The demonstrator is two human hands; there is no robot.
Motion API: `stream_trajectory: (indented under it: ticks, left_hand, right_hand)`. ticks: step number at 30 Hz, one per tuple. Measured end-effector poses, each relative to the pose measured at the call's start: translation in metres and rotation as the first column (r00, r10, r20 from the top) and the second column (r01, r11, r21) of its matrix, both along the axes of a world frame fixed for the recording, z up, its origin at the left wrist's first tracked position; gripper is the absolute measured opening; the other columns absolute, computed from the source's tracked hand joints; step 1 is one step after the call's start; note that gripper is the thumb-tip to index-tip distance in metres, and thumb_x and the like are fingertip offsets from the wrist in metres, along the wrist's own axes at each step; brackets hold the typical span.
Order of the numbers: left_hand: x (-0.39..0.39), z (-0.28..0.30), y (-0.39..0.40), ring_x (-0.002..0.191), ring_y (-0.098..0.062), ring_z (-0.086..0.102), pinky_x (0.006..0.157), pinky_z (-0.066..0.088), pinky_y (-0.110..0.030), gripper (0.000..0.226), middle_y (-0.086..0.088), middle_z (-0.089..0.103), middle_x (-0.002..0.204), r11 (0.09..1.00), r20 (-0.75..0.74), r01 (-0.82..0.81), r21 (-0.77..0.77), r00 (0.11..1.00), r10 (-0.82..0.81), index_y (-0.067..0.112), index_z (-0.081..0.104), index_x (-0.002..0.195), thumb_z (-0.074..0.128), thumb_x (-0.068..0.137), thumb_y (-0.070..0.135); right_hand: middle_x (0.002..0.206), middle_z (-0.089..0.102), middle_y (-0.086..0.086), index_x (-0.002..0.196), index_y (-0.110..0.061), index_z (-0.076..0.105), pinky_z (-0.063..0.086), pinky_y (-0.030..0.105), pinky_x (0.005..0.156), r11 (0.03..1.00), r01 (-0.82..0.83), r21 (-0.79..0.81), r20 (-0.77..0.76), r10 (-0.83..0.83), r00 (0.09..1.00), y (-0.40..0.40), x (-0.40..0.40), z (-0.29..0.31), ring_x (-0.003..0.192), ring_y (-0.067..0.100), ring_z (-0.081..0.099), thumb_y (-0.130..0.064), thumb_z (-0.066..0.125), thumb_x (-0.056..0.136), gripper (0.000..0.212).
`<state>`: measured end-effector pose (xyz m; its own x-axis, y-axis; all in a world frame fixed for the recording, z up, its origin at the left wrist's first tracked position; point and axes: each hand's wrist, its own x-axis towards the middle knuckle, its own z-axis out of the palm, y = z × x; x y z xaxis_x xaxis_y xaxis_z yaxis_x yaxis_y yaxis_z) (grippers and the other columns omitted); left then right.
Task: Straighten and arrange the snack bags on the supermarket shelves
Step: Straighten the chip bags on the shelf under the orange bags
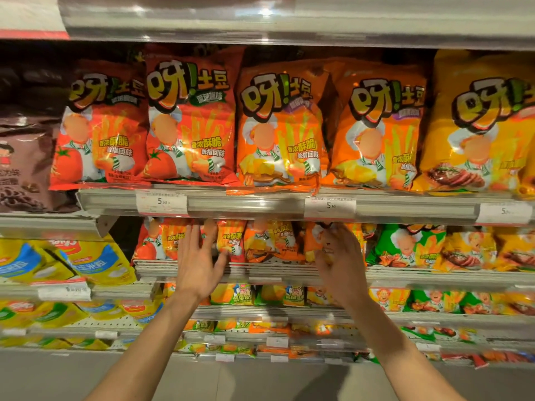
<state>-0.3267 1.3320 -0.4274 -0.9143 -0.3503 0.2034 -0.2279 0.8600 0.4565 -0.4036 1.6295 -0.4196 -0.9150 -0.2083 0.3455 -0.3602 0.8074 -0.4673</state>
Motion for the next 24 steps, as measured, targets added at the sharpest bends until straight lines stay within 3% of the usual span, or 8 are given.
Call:
stream_trajectory:
  ticks: [5,8,11,14,16,18,20,24]
  left_hand:
    - [0.021,0.014,0.013,0.139,-0.028,0.04,0.115,0.033,-0.041,0.051,-0.003,0.051,0.144,0.985,-0.112,-0.021,0.171,0.993,0.041,0.015,0.052,0.144,0.065,0.099,0.034]
    - [0.038,0.025,0.025,0.114,-0.014,0.06,0.102,0.049,-0.037,0.038,0.018,0.061,0.115,0.908,-0.157,0.009,0.418,0.986,0.062,0.021,0.058,0.135,0.064,0.099,0.03]
    - [0.054,0.032,0.038,0.105,0.0,0.066,0.096,0.054,-0.034,0.019,0.014,0.07,0.113,0.77,-0.181,0.035,0.637,0.978,0.105,0.033,0.063,0.117,0.061,0.101,0.024]
    - [0.068,0.033,0.05,0.104,-0.008,0.071,0.094,0.055,-0.032,0.018,0.005,0.074,0.112,0.651,-0.21,0.078,0.755,0.97,0.127,0.03,0.065,0.118,0.059,0.103,0.023]
    - [0.075,0.033,0.06,0.103,-0.017,0.072,0.093,0.056,-0.036,0.022,0.0,0.075,0.111,0.605,-0.215,0.094,0.791,0.968,0.132,0.027,0.064,0.122,0.057,0.101,0.03]
    - [0.075,0.031,0.071,0.103,-0.023,0.071,0.095,0.056,-0.042,0.018,-0.005,0.075,0.107,0.536,-0.185,0.087,0.839,0.974,0.132,0.029,0.065,0.117,0.059,0.102,0.022]
    - [0.076,0.028,0.081,0.101,-0.03,0.071,0.094,0.056,-0.045,0.021,-0.008,0.076,0.103,0.486,-0.182,0.103,0.868,0.976,0.119,0.027,0.067,0.11,0.061,0.101,0.01]
    - [0.074,0.022,0.1,0.093,-0.021,0.074,0.084,0.059,-0.034,0.018,0.002,0.079,0.095,0.477,-0.187,0.123,0.87,0.978,0.088,0.027,0.071,0.106,0.065,0.099,0.011]
  right_hand:
    - [0.131,0.061,0.015,0.128,-0.008,0.066,0.051,0.041,0.101,0.972,0.042,-0.23,0.013,-0.041,0.999,0.016,0.01,0.002,0.119,0.032,0.06,-0.017,0.072,0.093,0.036]
    - [0.113,0.069,0.003,0.122,-0.014,0.067,0.052,0.022,0.078,0.905,0.133,-0.404,0.212,-0.048,0.976,0.026,0.029,0.0,0.096,0.017,0.068,-0.02,0.068,0.097,0.026]
    - [0.089,0.071,-0.023,0.11,-0.025,0.071,0.045,0.006,0.063,0.845,0.192,-0.499,0.338,-0.015,0.941,0.034,0.052,-0.009,0.081,-0.008,0.066,-0.021,0.065,0.098,0.014]
    - [0.077,0.073,-0.017,0.097,-0.024,0.071,0.046,0.011,0.06,0.78,0.273,-0.563,0.407,-0.026,0.913,0.04,0.071,-0.011,0.065,0.0,0.061,-0.013,0.063,0.099,0.013]
    - [0.076,0.069,0.011,0.104,0.003,0.068,0.045,0.026,0.064,0.707,0.332,-0.624,0.485,0.017,0.874,0.047,0.081,-0.008,0.073,0.019,0.058,-0.008,0.061,0.1,0.014]
    - [0.083,0.059,0.034,0.105,0.011,0.063,0.042,0.032,0.066,0.676,0.351,-0.648,0.508,0.042,0.86,0.058,0.092,-0.004,0.074,0.027,0.054,-0.009,0.059,0.101,0.02]
    - [0.085,0.068,0.025,0.101,-0.002,0.069,0.047,0.032,0.073,0.69,0.362,-0.626,0.503,0.003,0.864,0.07,0.107,0.001,0.075,0.03,0.063,-0.014,0.058,0.102,0.017]
    - [0.102,0.076,0.0,0.1,-0.016,0.073,0.047,0.005,0.074,0.645,0.445,-0.622,0.519,-0.086,0.85,0.093,0.121,0.011,0.094,0.009,0.069,-0.014,0.061,0.101,0.012]
